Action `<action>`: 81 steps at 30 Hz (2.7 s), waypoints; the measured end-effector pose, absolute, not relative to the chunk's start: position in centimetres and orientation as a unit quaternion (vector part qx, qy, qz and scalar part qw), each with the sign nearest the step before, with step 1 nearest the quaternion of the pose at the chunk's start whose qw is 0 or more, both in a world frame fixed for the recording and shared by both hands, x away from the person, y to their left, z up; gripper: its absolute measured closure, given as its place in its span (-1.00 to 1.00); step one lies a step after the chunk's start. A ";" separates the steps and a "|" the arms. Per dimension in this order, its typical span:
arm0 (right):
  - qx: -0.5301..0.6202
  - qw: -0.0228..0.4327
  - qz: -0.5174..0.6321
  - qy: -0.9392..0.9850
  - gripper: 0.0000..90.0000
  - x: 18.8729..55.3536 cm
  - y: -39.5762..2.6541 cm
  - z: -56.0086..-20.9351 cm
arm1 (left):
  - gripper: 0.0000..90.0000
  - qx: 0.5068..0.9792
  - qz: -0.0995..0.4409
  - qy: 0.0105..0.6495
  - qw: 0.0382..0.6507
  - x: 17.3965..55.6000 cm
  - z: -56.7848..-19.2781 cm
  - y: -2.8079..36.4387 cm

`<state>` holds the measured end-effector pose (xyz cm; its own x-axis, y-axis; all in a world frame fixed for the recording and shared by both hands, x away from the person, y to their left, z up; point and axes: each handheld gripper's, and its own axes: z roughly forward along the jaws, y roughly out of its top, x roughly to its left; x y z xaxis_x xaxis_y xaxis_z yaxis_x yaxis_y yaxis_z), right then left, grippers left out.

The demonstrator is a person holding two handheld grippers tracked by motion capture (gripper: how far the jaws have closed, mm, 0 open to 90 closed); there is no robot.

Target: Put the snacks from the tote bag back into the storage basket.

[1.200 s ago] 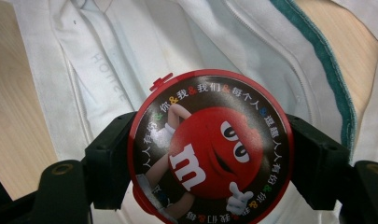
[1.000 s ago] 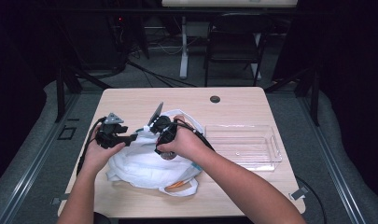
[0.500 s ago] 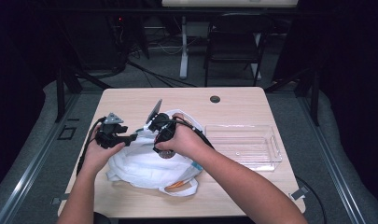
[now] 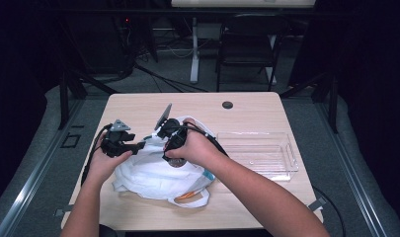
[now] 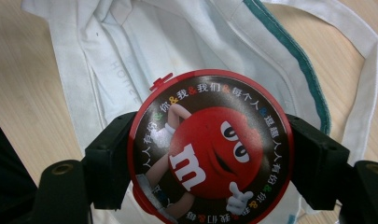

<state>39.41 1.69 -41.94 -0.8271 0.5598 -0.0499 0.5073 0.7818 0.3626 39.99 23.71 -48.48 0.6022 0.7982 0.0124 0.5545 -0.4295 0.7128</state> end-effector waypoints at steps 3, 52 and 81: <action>0.285 0.079 0.171 0.940 -0.45 39.5 1.4 -41.7 | 0.00 0.827 0.177 0.409 0.344 40.0 -48.5 23.7; 0.333 0.096 0.179 0.921 -0.45 39.6 -7.9 -39.2 | 0.00 0.829 0.179 0.409 0.338 40.0 -48.7 23.5; 0.352 0.111 0.171 0.914 -0.45 39.4 -12.4 -38.7 | 0.00 0.829 0.178 0.410 0.337 40.0 -48.7 23.6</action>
<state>39.39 -12.42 -38.73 -0.7279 0.6806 -0.0829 0.6047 0.6943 0.3903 40.02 23.61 -48.67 0.6003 0.7995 0.0183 0.5601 -0.4367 0.7040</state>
